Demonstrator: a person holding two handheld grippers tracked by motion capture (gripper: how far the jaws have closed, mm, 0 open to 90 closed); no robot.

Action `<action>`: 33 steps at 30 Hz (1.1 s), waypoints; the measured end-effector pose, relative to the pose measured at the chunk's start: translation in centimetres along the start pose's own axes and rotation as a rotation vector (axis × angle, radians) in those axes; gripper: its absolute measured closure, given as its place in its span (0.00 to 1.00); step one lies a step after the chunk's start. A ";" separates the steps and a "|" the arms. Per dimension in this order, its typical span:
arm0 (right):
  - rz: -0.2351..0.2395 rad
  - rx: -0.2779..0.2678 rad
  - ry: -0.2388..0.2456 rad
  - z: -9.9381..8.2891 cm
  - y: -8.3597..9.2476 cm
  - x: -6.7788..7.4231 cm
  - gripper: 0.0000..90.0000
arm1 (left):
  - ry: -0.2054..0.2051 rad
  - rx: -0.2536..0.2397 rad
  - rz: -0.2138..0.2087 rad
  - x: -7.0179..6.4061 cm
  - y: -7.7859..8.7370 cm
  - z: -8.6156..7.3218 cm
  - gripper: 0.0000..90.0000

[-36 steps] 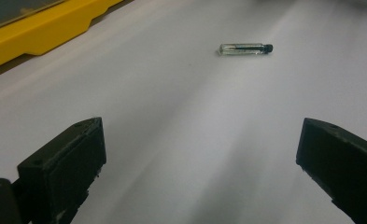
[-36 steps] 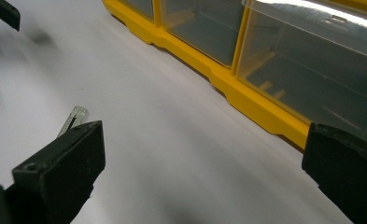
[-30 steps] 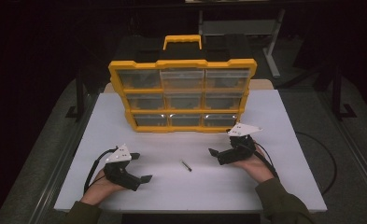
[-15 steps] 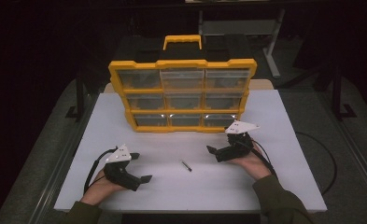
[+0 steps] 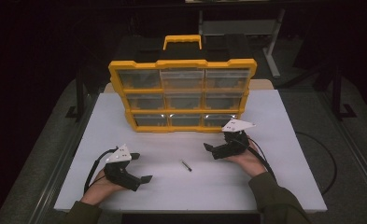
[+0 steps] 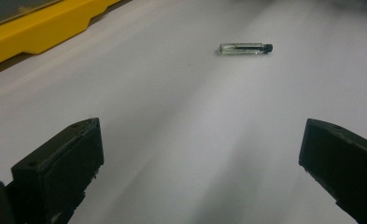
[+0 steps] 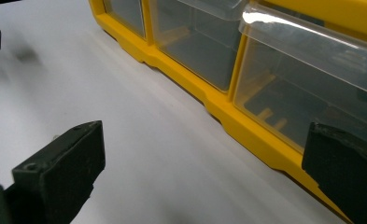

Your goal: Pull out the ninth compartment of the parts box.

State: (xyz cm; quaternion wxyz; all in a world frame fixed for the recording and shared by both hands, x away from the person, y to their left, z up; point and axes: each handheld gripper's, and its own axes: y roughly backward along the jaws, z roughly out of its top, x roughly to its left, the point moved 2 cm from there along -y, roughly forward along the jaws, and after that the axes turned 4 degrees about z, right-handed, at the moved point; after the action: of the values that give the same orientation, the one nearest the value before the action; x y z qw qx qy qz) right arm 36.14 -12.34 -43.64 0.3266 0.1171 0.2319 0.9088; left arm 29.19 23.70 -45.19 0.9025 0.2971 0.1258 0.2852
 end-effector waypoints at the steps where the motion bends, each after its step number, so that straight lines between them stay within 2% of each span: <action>1: 0.000 -0.001 0.001 0.0 -0.1 0.0 0.00 | -0.001 0.000 0.001 0.0 0.0 0.0 0.00; 10: 0.007 -0.004 0.010 0.1 -0.3 -0.1 0.00 | -0.004 -0.011 0.000 0.0 -0.1 0.0 0.00; 14: 0.014 -0.001 0.008 0.0 -0.4 -0.2 0.00 | 0.001 0.001 0.008 0.0 -0.1 -0.1 0.00; 16: 0.009 -0.001 0.031 0.0 -0.4 -0.2 0.00 | 0.002 0.000 0.007 -0.1 -0.1 0.0 0.00; 21: 0.007 0.006 0.041 0.0 -0.3 -0.2 0.00 | 0.004 0.004 0.007 0.0 -0.1 0.0 0.00; 26: 0.006 0.004 0.031 0.0 -0.2 -0.3 0.00 | 0.010 0.001 0.012 0.0 0.1 0.1 0.00; 33: -0.008 0.004 0.056 -0.1 -0.1 -0.1 0.00 | 0.009 0.009 0.013 0.0 0.0 0.1 0.00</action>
State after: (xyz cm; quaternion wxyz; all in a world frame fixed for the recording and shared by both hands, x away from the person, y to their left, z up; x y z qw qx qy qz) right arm 36.27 -12.33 -43.75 0.3235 0.0914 0.2433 0.9098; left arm 29.22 23.68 -45.09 0.8988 0.3007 0.1291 0.2917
